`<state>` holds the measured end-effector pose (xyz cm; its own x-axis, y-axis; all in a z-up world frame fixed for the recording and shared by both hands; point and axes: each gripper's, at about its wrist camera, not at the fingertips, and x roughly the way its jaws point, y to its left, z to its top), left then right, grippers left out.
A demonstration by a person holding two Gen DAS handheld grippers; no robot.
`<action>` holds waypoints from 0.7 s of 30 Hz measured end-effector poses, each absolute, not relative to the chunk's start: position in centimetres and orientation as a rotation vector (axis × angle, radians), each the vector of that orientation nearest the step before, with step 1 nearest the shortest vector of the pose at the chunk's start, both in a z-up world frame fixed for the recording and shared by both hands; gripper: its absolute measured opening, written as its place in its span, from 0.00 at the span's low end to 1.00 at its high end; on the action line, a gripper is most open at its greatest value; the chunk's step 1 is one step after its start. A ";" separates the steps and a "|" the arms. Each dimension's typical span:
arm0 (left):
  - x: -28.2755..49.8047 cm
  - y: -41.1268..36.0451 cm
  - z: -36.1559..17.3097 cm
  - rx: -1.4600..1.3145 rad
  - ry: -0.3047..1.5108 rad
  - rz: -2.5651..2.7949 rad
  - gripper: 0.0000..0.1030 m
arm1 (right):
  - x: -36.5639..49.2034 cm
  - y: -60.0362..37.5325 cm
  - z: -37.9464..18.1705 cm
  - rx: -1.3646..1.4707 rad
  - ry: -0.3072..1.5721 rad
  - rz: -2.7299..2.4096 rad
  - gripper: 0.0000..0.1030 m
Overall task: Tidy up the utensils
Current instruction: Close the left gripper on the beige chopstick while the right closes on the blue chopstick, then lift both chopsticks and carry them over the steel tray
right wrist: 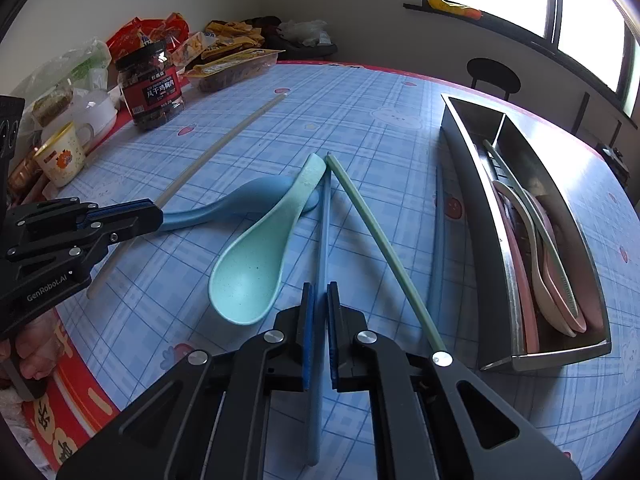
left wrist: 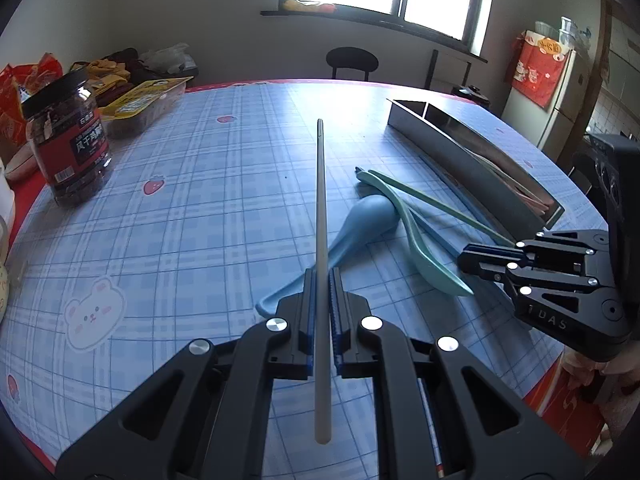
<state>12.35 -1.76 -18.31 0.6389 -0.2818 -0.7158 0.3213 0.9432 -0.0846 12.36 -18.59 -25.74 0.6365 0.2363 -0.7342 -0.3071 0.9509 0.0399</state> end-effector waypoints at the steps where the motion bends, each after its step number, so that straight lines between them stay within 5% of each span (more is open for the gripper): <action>1: 12.3 -1.7 -18.3 0.048 0.806 -0.345 0.10 | 12.3 -18.7 -25.7 -0.086 0.822 0.309 0.06; 21: 11.9 -0.6 -17.9 -0.005 0.778 -0.328 0.10 | 11.3 -20.9 -24.3 0.017 0.717 0.308 0.06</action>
